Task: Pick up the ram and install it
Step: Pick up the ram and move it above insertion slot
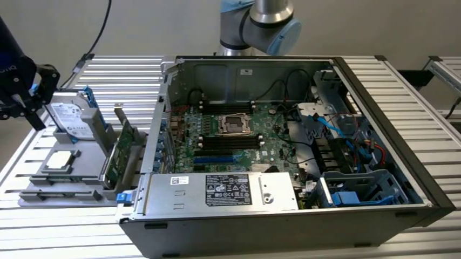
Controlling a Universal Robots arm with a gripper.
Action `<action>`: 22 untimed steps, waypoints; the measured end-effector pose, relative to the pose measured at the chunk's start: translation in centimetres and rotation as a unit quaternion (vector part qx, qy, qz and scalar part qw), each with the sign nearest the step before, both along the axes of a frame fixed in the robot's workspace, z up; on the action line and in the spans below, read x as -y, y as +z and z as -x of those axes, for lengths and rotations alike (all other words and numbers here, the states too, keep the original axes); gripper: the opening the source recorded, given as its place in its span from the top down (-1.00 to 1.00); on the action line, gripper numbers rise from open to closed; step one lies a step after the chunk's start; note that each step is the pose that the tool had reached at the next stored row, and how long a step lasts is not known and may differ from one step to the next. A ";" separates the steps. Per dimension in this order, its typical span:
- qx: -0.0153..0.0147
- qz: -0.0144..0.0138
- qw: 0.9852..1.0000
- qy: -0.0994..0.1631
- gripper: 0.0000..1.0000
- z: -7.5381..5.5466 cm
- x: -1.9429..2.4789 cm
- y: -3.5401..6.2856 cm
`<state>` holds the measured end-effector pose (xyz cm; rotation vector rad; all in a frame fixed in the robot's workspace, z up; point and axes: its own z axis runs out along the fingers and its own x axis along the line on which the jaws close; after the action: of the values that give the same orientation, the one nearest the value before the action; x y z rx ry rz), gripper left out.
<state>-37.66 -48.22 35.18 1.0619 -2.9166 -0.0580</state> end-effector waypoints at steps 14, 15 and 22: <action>0.000 0.000 0.992 0.127 0.79 0.0 0.00 -0.53; 0.000 0.000 0.991 0.136 0.79 0.0 0.00 -0.56; 0.000 0.000 0.980 0.199 0.79 0.0 0.00 -0.77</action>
<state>-37.66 -48.22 34.41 1.6183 -2.6410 -0.0452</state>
